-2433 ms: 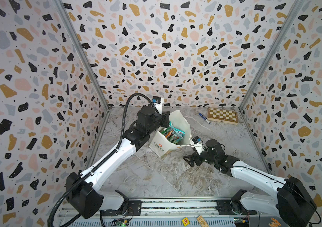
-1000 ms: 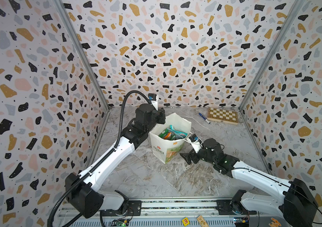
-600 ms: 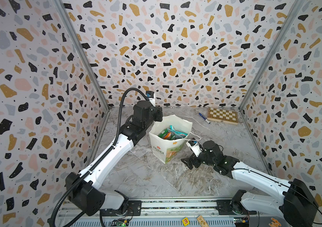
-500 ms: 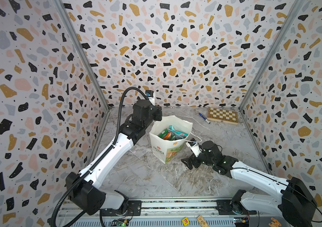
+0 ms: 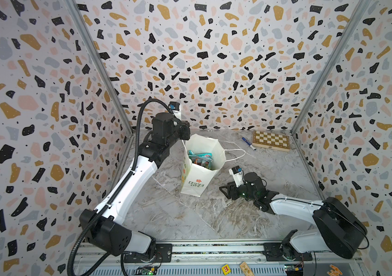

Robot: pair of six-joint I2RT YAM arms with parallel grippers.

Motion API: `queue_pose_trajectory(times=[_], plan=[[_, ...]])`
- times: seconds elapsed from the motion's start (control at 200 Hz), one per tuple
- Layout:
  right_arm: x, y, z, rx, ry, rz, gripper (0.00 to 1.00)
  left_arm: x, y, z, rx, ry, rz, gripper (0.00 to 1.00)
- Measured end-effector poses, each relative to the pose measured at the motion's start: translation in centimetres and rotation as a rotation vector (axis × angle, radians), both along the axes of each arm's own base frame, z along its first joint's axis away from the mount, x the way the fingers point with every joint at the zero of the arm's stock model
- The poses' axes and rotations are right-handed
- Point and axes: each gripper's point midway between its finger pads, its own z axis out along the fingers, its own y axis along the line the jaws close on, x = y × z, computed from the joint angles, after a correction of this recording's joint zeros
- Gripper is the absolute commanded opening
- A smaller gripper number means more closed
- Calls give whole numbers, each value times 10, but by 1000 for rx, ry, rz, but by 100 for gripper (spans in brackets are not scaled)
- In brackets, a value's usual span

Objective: Take the snacks out of the paper bag
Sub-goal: Pick up the paper bag from the top-center of the table.

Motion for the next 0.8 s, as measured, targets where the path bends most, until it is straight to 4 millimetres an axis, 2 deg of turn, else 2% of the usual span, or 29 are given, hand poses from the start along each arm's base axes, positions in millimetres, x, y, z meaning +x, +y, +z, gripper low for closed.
queue_pose_trajectory(times=[0.215,0.41,0.566,0.801], plan=[[29,34,2,141,9,10,41,6,-15,-8,-15,20,-82,0],[53,64,-4,240,17,35,31,7,-32,1,-41,18,-169,0],[68,91,-10,297,31,63,29,5,-43,2,-54,43,-232,0],[74,149,0,370,20,140,28,2,-51,-4,-55,87,-280,0]])
